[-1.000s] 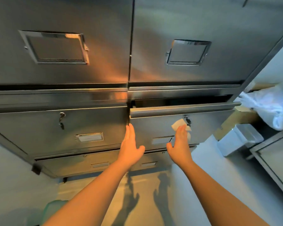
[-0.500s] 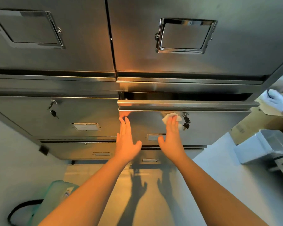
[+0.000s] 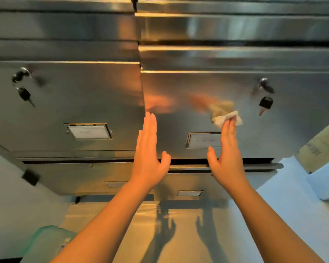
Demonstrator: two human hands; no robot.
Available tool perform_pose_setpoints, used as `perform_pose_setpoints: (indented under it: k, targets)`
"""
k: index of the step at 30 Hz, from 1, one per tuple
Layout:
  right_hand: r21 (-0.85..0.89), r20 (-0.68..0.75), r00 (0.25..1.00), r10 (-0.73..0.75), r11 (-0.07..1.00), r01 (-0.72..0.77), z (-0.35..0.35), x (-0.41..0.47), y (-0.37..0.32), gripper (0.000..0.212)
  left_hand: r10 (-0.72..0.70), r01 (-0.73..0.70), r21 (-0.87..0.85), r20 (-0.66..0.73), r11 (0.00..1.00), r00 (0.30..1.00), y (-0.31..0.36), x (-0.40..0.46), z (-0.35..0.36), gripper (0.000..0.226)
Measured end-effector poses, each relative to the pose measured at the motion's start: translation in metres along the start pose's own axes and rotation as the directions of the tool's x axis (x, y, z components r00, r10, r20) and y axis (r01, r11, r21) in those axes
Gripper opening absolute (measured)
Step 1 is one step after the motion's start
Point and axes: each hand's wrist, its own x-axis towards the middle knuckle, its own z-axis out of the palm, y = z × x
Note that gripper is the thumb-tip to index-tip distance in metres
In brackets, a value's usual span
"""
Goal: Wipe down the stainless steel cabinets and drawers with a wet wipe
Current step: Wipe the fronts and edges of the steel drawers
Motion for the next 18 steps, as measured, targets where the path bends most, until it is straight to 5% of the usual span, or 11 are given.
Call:
perform_pose_setpoints:
  k: [4, 12, 18]
  targets:
    - [-0.047, 0.001, 0.996, -0.085, 0.995, 0.085, 0.053, -0.034, 0.051, 0.082, 0.056, -0.057, 0.014, 0.011, 0.998, 0.998, -0.061, -0.048, 0.043, 0.089]
    - [-0.139, 0.12, 0.971, -0.206, 0.965, 0.222, 0.137, -0.079, 0.128, 0.083, -0.061, 0.056, 0.076, 0.06, 0.996, 0.996, -0.148, -0.098, 0.109, 0.091]
    - [-0.345, 0.111, 0.965, -0.237, 0.901, 0.261, 0.163, -0.073, 0.125, 0.08, -0.082, 0.081, 0.037, 0.026, 0.996, 0.996, -0.161, -0.094, 0.12, 0.086]
